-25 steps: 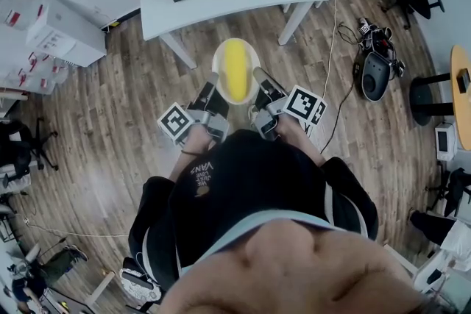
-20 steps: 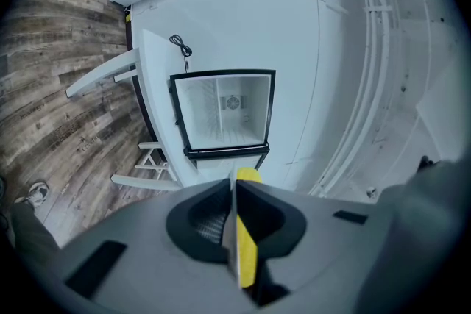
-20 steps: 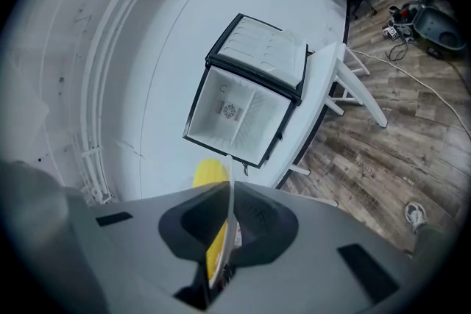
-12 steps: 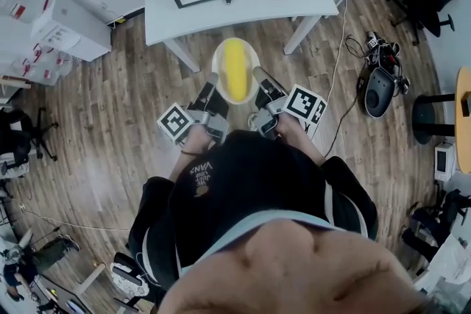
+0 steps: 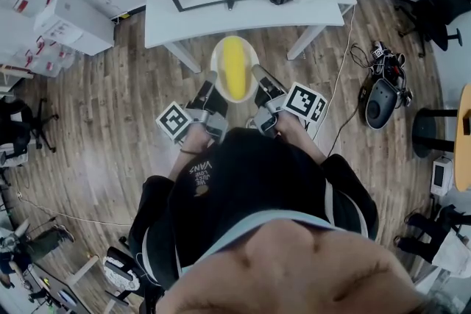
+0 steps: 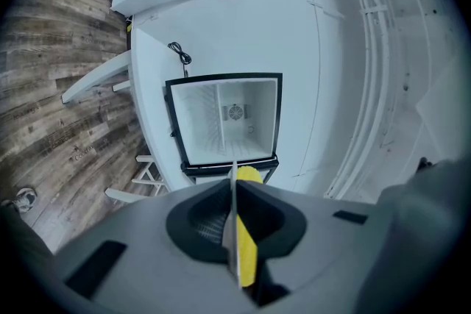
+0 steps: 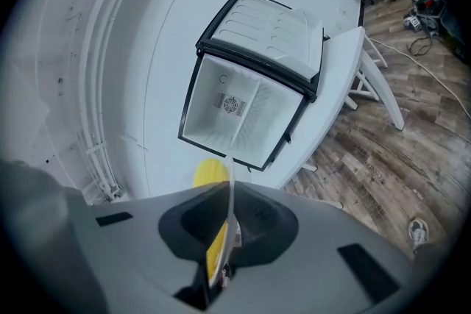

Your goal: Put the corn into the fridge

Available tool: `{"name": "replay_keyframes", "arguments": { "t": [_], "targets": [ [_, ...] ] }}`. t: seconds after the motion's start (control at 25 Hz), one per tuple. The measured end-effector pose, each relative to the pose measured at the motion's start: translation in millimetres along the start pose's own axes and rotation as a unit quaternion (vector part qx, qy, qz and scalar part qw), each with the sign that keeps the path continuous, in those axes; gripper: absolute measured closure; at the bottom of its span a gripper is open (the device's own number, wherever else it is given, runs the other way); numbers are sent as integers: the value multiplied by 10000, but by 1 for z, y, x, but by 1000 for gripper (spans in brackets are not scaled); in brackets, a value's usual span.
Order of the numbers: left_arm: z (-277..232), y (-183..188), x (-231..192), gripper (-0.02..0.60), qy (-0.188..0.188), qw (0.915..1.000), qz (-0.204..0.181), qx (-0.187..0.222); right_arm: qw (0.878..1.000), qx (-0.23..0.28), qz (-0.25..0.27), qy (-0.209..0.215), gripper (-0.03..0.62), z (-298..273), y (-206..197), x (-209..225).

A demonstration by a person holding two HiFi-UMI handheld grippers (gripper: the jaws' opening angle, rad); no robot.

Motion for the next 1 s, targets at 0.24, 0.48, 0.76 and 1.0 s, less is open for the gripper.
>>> {"name": "replay_keyframes", "arguments": {
  "t": [0.24, 0.48, 0.76, 1.0],
  "targets": [
    [-24, -5, -1, 552, 23, 10000, 32, 86, 9999, -118, 62, 0, 571, -7, 27, 5],
    [-44, -13, 0, 552, -36, 9997, 80, 245, 9996, -274, 108, 16, 571, -10, 49, 11],
    [-50, -16, -3, 552, 76, 9989, 107, 443, 9987, -491, 102, 83, 571, -20, 61, 17],
    [-55, -8, -5, 552, 128, 9991, 119, 374, 9989, -462, -17, 61, 571, -27, 62, 19]
  ]
}}
Point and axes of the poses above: the fingertips, and each gripper's own axes: z backward along the fingers, x to its right, y out of its top, the point moved 10 cm from there along z, backward along the fingers, and after that the axes turned 7 degrees about -z, right-handed, at the moved point
